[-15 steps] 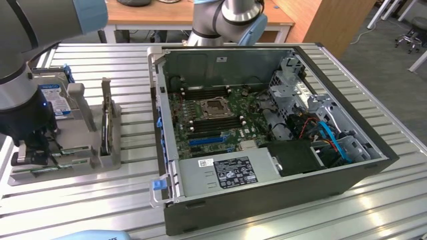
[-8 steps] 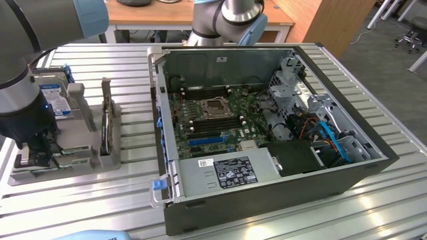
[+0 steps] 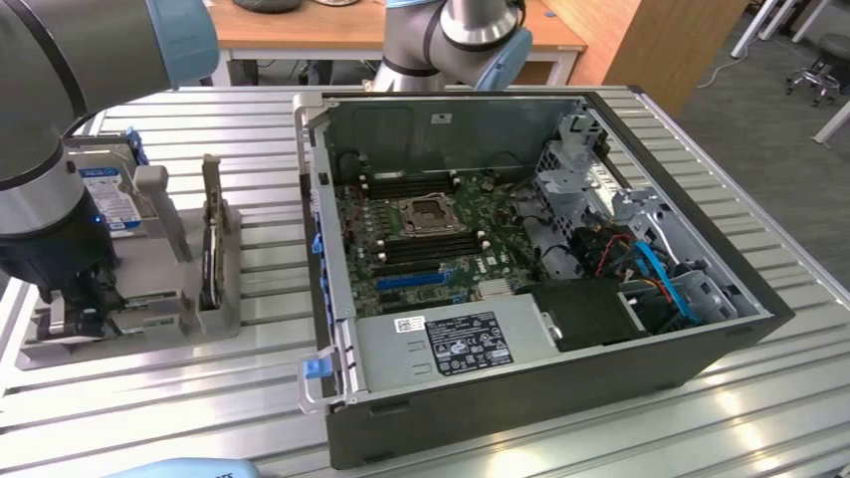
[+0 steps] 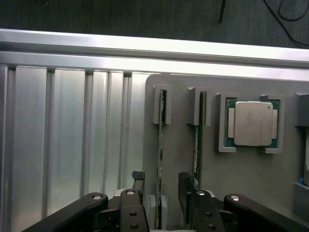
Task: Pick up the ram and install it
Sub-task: 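Pick up the ram and move it above insertion slot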
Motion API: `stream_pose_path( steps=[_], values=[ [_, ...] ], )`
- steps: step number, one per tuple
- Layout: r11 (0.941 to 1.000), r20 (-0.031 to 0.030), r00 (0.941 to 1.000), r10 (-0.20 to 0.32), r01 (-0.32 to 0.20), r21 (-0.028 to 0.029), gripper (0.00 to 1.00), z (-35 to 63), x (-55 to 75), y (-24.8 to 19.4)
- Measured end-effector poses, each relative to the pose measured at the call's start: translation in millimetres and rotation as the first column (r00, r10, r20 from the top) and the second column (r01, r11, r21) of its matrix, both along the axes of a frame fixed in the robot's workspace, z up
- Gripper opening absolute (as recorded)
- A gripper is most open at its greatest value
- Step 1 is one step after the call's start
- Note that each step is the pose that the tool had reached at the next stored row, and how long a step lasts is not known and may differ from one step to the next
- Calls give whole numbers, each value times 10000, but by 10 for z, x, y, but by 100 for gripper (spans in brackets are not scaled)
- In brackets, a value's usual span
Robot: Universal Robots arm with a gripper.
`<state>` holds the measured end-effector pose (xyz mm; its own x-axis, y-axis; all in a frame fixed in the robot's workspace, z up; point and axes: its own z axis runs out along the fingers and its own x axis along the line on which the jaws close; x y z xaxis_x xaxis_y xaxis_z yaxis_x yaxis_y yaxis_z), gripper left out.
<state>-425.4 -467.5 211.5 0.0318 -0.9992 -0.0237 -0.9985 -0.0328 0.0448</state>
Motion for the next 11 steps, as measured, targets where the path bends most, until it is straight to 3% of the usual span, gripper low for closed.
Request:
stream_pose_path(
  steps=[8, 11],
  values=[
    [10000, 1, 10000, 93, -93, 0, 41, -39, -1, -1],
    [9999, -1, 9999, 107, -107, -1, 41, -40, -2, -27]
  ],
)
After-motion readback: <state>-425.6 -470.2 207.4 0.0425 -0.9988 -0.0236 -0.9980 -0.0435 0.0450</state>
